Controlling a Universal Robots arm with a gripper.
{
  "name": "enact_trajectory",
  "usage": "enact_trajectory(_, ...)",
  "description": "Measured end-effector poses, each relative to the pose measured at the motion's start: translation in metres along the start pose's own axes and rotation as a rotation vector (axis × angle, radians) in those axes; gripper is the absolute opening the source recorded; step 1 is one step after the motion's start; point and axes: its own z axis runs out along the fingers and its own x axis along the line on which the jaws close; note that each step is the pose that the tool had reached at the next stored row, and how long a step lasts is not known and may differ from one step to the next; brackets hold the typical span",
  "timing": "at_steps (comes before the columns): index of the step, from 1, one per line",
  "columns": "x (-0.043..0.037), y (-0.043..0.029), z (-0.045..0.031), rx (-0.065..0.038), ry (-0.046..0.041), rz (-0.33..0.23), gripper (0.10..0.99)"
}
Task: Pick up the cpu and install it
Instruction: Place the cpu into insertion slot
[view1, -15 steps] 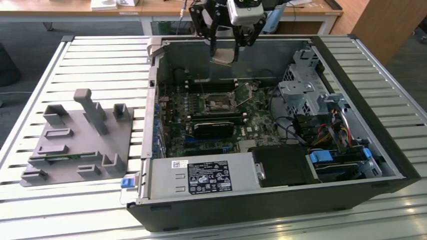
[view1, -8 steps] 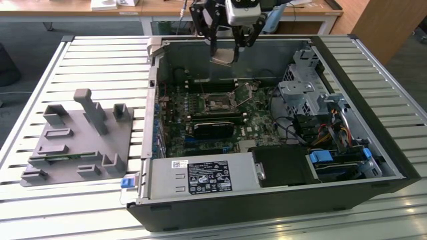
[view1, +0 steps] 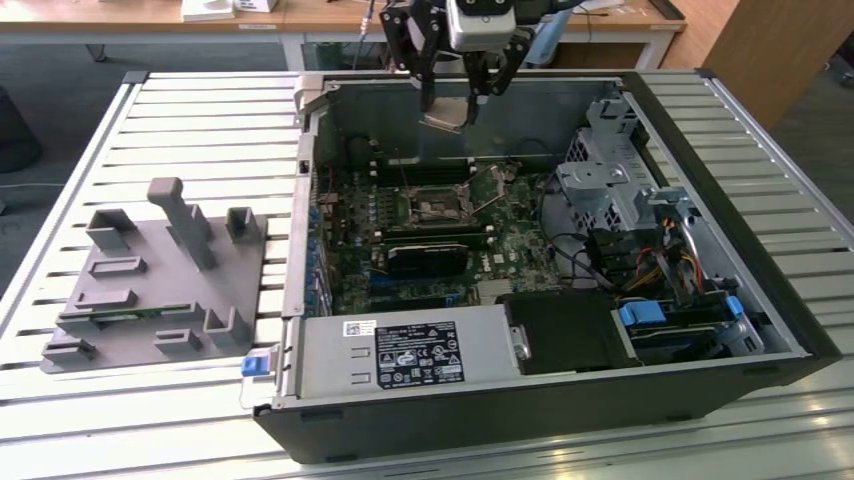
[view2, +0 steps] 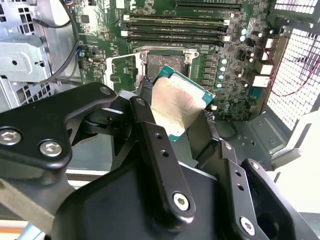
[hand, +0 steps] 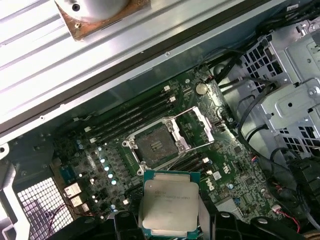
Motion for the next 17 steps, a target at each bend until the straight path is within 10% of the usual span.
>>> enact_trajectory(17, 0.0000, 0.0000, 0.0003, 0.002, -0.0059, 0.134, 0.529)
